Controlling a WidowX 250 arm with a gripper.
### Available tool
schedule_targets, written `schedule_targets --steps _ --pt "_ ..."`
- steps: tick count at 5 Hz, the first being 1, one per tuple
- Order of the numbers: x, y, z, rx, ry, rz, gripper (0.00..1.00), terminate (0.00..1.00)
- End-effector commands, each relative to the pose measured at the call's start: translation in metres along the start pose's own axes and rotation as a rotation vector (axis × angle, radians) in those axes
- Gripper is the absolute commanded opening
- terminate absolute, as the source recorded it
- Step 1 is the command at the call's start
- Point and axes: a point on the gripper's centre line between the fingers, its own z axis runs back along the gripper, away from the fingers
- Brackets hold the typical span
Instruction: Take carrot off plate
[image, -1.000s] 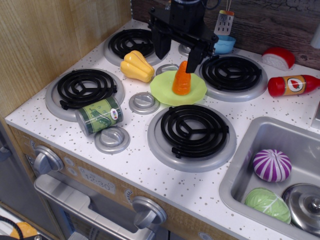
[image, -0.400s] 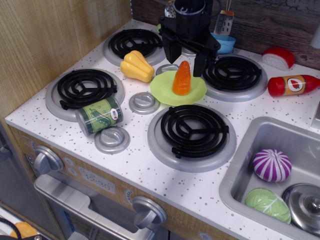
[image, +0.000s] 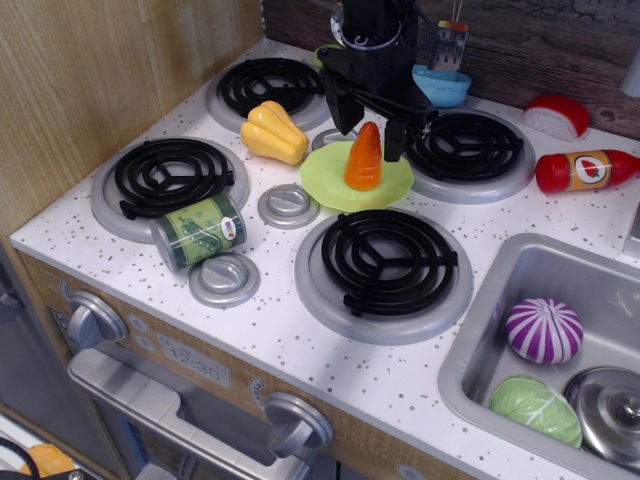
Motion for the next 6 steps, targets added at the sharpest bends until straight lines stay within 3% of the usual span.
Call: schedule_targets --steps 1,3,5,6 --pt "0.009 -0.001 -0.001 -0.057 -0.022 -0.019 0.0 0.0" --pt "0.014 0.003 -0.005 -0.065 -0.023 -0.047 0.0 0.0" --pt "0.023 -0.027 0.033 -0.002 0.035 0.016 0.0 0.0" --pt "0.028 -0.044 0.03 0.001 0.008 0.047 0.0 0.0"
